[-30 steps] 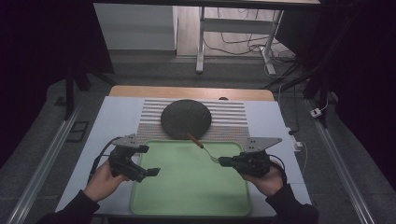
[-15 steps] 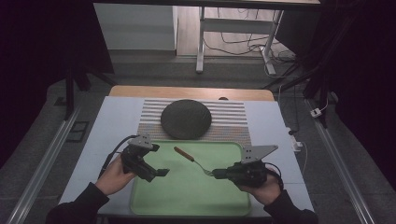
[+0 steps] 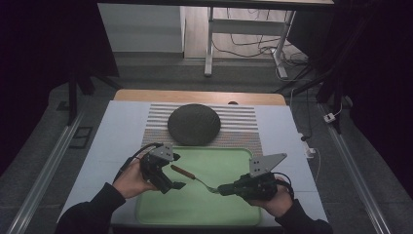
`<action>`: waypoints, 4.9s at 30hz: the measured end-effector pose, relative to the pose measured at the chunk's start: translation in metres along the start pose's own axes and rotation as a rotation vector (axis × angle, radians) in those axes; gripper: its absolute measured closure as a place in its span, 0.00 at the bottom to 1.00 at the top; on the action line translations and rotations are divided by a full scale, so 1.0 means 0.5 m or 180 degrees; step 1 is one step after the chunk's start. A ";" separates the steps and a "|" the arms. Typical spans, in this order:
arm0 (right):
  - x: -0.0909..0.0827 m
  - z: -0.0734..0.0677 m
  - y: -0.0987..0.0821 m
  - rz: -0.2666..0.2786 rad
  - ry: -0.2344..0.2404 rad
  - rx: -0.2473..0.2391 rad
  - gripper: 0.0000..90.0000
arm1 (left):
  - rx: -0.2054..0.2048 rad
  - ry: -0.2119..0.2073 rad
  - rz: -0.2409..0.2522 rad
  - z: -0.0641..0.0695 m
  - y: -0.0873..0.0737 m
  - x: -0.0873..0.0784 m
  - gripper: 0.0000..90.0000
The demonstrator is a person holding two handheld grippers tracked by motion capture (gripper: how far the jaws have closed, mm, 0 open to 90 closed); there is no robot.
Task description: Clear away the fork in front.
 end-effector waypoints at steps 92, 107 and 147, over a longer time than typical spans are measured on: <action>-0.084 0.044 -0.103 -0.0190 -0.1907 0.0649 0.07 | -0.0899 0.0448 -0.0798 0.052 -0.109 -0.040 0.88; -0.127 0.031 -0.144 -0.0160 -0.2297 0.0845 0.00 | -0.1604 0.0683 -0.0933 0.035 -0.151 -0.023 0.88; -0.144 0.014 -0.174 -0.0286 -0.2281 0.0999 0.00 | -0.1730 0.0731 -0.0591 -0.042 -0.110 -0.011 0.98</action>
Point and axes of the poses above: each handheld gripper's, and its own axes: x roughly forward along the jaws, y roughly out of its top, z roughly to its right, the point moved 8 cm from there along x, roughly forward along the jaws, and after that the axes turned 4 degrees about y, right-handed, at the moved point
